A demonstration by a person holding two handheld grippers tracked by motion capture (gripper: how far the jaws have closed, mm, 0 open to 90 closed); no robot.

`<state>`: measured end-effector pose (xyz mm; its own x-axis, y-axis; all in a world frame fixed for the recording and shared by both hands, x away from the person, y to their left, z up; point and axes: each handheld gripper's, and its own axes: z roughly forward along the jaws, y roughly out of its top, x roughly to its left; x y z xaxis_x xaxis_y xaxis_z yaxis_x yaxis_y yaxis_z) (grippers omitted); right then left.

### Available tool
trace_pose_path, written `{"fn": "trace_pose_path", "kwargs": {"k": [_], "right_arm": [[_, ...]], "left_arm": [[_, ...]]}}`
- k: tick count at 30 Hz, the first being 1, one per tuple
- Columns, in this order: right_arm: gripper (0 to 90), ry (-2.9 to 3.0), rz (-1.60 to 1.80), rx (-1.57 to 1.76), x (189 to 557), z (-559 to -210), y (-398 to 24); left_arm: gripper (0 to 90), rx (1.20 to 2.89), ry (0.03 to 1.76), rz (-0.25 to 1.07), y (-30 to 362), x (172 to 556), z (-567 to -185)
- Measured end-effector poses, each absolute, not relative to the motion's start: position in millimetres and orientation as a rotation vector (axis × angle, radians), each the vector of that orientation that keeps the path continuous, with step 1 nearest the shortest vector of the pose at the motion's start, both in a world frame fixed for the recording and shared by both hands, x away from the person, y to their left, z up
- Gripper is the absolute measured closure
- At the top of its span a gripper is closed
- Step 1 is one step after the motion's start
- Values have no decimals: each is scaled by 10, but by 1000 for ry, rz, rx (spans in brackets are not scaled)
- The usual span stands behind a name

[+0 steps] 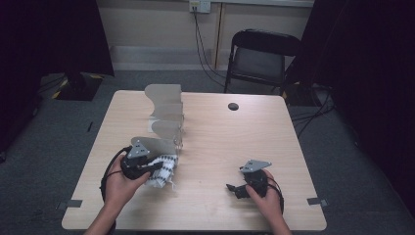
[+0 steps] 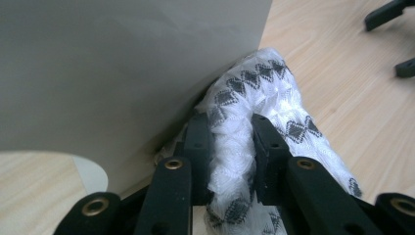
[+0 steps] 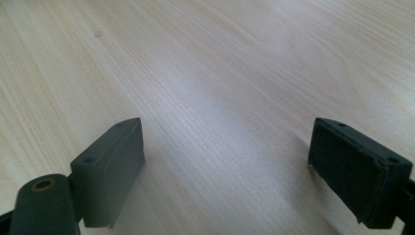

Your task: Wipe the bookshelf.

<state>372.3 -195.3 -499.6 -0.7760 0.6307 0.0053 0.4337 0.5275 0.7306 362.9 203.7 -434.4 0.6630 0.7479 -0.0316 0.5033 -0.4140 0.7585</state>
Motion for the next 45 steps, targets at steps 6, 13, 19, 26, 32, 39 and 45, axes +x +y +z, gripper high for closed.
{"fn": "trace_pose_path", "kwargs": {"k": [6, 13, 19, 26, 32, 39, 45], "right_arm": [[126, 2509, 1092, 894, 3723, -4996, -1953], [126, 2509, 1092, 894, 3723, -4996, -1953], [125, 2509, 1092, 894, 3723, -4996, -1952], [126, 2509, 1092, 894, 3724, -4996, -1952], [126, 2509, 1092, 895, 3724, -4996, -1952], [125, 2509, 1092, 894, 3724, -4996, -1952], [125, 2509, 1092, 894, 3724, -4996, -1952]], "left_arm": [[724, 2106, 998, 380, 2050, 3646, -4542], [724, 2113, 992, 366, 2032, 3628, -4643], [723, 2122, 1001, 353, 2062, 3613, -4610], [722, 2086, 1012, 358, 2138, 3604, -4293], [722, 2055, 962, 399, 2150, 3569, -3925], [721, 1995, 906, 464, 2160, 3511, -3509], [720, 1955, 917, 484, 2225, 3480, -3407]]}}
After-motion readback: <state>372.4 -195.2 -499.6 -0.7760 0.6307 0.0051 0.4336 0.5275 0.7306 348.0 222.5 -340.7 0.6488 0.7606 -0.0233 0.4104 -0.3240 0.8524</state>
